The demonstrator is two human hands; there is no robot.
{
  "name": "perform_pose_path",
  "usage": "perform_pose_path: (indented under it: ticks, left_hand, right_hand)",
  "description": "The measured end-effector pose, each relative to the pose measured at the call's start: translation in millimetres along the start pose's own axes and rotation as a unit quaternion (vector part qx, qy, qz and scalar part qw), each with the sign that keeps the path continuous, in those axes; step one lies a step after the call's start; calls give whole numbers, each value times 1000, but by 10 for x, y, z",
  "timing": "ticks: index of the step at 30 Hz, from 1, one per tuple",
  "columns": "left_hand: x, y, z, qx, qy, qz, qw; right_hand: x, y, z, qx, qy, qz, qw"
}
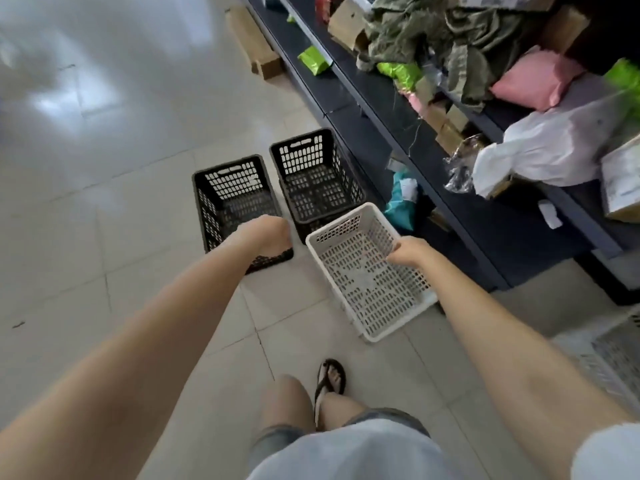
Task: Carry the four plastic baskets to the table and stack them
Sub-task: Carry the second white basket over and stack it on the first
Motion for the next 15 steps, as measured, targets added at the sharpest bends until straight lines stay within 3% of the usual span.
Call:
perform_pose_path:
  ticks: [5, 10, 15]
  left_hand:
    - [908, -536, 308, 94, 37, -80, 992]
    - [1964, -1184, 342, 156, 46, -163, 973]
    - [2940, -1502, -21, 201, 88, -216, 951]
  right_hand:
    - [319, -463, 105, 156, -39, -121, 980]
    - [829, -884, -50, 229, -74, -213, 947]
    - [1232, -1209, -571, 338, -76, -318, 882]
Point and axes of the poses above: each hand's wrist, its own x-axis towards the middle knuckle, its own z-axis out of the back of the hand, y = z × x, the point moved 4 cm from there along x, towards the middle knuckle, and after that the axes turned 8 degrees about z, right-handed, at the moved point
